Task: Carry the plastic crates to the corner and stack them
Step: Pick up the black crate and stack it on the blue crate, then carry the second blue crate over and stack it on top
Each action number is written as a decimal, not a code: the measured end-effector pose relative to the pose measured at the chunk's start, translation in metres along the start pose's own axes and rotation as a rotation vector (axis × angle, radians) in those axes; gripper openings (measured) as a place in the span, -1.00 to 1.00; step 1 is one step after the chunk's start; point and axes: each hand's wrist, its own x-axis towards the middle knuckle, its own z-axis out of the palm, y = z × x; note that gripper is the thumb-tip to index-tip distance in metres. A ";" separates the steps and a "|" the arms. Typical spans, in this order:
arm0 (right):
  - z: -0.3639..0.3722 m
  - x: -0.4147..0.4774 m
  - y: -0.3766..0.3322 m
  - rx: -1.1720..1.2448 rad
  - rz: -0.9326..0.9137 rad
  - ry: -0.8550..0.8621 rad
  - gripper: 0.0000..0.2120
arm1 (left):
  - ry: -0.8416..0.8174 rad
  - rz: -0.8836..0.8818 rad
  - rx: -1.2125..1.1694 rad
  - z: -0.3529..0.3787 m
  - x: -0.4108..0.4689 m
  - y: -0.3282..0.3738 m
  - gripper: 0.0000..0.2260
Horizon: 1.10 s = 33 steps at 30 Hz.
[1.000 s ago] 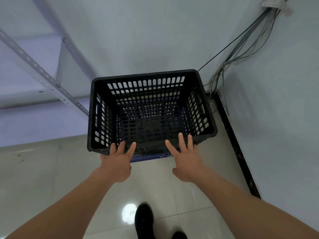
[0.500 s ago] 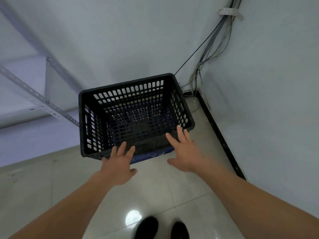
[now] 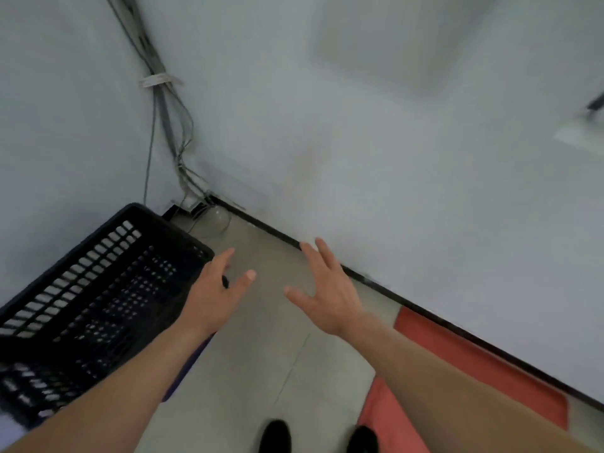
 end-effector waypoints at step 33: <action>-0.235 -0.757 0.433 0.404 1.023 1.198 -0.31 | -0.938 0.859 0.401 0.664 -0.452 0.397 -0.49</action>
